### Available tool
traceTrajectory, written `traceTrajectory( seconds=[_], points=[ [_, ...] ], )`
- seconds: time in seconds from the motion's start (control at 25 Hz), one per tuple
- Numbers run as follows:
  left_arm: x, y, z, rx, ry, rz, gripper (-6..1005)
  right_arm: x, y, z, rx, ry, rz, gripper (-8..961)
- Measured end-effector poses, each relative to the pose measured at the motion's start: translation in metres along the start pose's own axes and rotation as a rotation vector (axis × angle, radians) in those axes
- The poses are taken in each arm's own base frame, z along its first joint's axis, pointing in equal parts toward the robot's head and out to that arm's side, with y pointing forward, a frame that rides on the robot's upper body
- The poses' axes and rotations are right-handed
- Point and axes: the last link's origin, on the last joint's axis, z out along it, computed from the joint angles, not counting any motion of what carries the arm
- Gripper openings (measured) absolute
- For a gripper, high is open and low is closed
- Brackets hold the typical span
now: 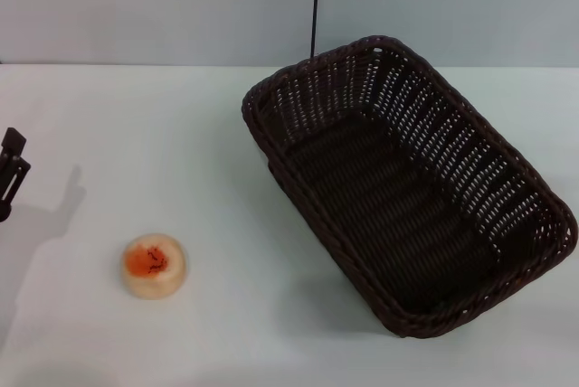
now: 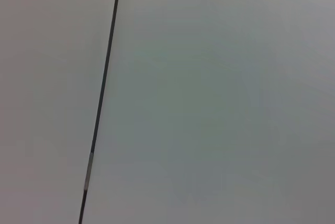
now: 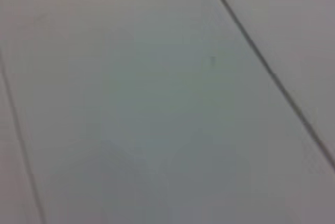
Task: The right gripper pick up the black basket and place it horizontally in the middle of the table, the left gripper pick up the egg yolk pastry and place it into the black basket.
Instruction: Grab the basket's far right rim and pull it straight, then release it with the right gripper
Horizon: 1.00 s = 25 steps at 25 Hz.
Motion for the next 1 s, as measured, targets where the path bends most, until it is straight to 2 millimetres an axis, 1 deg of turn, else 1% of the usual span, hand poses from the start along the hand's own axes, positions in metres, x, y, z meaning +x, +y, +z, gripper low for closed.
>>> traceTrajectory(
  seconds=[0.04, 0.16, 0.2, 0.24, 0.32, 0.36, 0.4, 0.44, 0.56, 0.6, 0.64, 0.68, 0.76, 0.8, 0.84, 0.88, 0.96, 1.0],
  points=[
    [0.0, -0.001, 0.001, -0.003, -0.002, -0.002, 827, 0.0, 0.0, 0.0, 0.0, 0.0, 0.0, 670],
    [0.0, -0.002, 0.001, -0.008, -0.005, -0.002, 827, -0.015, -0.003, 0.009, -0.086, 0.093, 0.069, 665],
    [0.0, -0.002, 0.002, -0.008, -0.006, -0.002, 827, -0.028, -0.004, 0.018, -0.137, 0.181, 0.112, 663],
    [0.0, -0.003, 0.002, -0.008, -0.006, -0.001, 827, -0.028, -0.004, 0.018, -0.137, 0.181, 0.112, 662],
    [0.0, -0.003, 0.002, -0.008, -0.009, 0.003, 827, -0.04, -0.004, 0.03, -0.172, 0.291, 0.149, 658],
    [0.0, -0.004, 0.002, -0.007, -0.011, 0.006, 827, -0.047, -0.004, 0.038, -0.185, 0.36, 0.161, 657],
    [0.0, -0.004, 0.002, -0.007, -0.013, 0.007, 827, -0.058, -0.003, 0.053, -0.183, 0.519, 0.201, 655],
    [0.0, -0.005, 0.002, -0.006, -0.014, 0.008, 827, -0.058, -0.003, 0.053, -0.183, 0.519, 0.201, 654],
    [0.0, -0.005, 0.002, -0.006, -0.016, 0.008, 827, -0.071, -0.001, 0.076, -0.138, 0.739, 0.225, 649],
    [0.0, -0.005, 0.002, -0.005, -0.015, 0.008, 827, -0.08, 0.0, 0.093, -0.09, 0.878, 0.217, 647],
    [0.0, -0.005, 0.002, -0.005, -0.014, 0.008, 827, -0.082, 0.0, 0.1, -0.069, 0.937, 0.214, 646],
    [0.0, -0.005, 0.002, -0.004, -0.013, 0.007, 827, -0.082, 0.0, 0.1, -0.069, 0.937, 0.214, 644],
    [0.0, -0.005, 0.003, -0.003, -0.012, 0.006, 827, -0.087, 0.002, 0.114, -0.043, 1.066, 0.198, 641],
    [0.0, -0.004, 0.003, -0.001, -0.009, 0.003, 827, -0.089, 0.006, 0.129, -0.046, 1.166, 0.178, 639],
    [0.0, -0.004, 0.003, -0.001, -0.009, 0.003, 827, -0.089, 0.006, 0.129, -0.046, 1.166, 0.178, 638],
    [0.0, -0.004, 0.003, 0.0, -0.008, 0.001, 827, -0.089, 0.008, 0.136, -0.042, 1.216, 0.166, 636],
    [0.0, -0.003, 0.004, 0.0, -0.006, -0.003, 827, -0.086, 0.012, 0.15, -0.026, 1.314, 0.136, 633],
    [0.0, -0.003, 0.004, 0.0, -0.006, -0.004, 827, -0.08, 0.017, 0.167, -0.007, 1.409, 0.091, 631]
  ],
)
